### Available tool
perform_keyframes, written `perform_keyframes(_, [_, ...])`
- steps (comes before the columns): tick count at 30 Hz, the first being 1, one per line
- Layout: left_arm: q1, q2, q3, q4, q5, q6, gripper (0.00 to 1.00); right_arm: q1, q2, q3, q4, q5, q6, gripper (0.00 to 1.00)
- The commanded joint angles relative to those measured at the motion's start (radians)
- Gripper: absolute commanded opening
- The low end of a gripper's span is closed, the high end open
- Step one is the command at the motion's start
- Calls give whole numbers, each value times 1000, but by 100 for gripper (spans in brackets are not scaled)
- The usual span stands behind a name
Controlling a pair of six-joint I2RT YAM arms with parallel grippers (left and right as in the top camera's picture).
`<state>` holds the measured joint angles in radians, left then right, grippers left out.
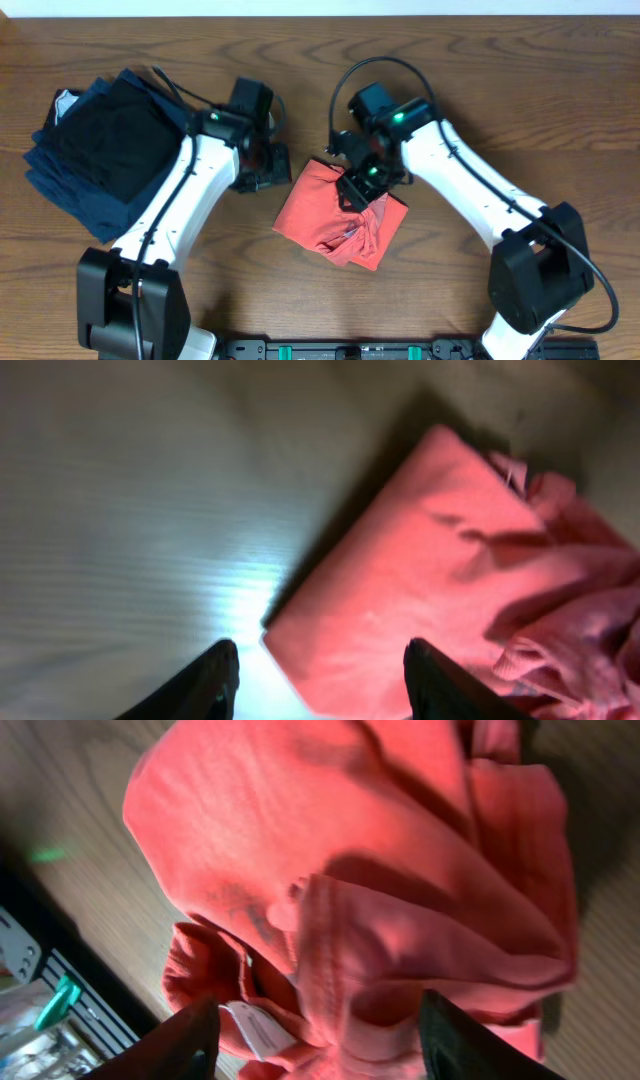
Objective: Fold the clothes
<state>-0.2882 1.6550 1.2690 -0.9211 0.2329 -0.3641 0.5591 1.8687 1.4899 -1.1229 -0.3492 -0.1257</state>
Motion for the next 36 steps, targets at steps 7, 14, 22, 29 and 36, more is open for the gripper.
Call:
perform_keyframes(7, [-3, -2, -222, 222, 123, -4, 61, 93, -9, -40, 69, 190, 150, 66])
perform_keyframes(14, [-31, 0, -319, 359, 122, -5, 69, 86, -3, -163, 162, 256, 230, 43])
perform_keyframes(22, [-58, 1, -393, 442, 114, -5, 67, 20, -24, -181, 115, 499, 474, 22])
perform_keyframes(29, [-58, 6, -394, 441, 114, -5, 64, -80, -31, -181, 56, 499, 473, 48])
perform_keyframes(36, [-56, -1, -391, 436, 115, -5, 58, -127, -31, -181, -26, 507, 498, 50])
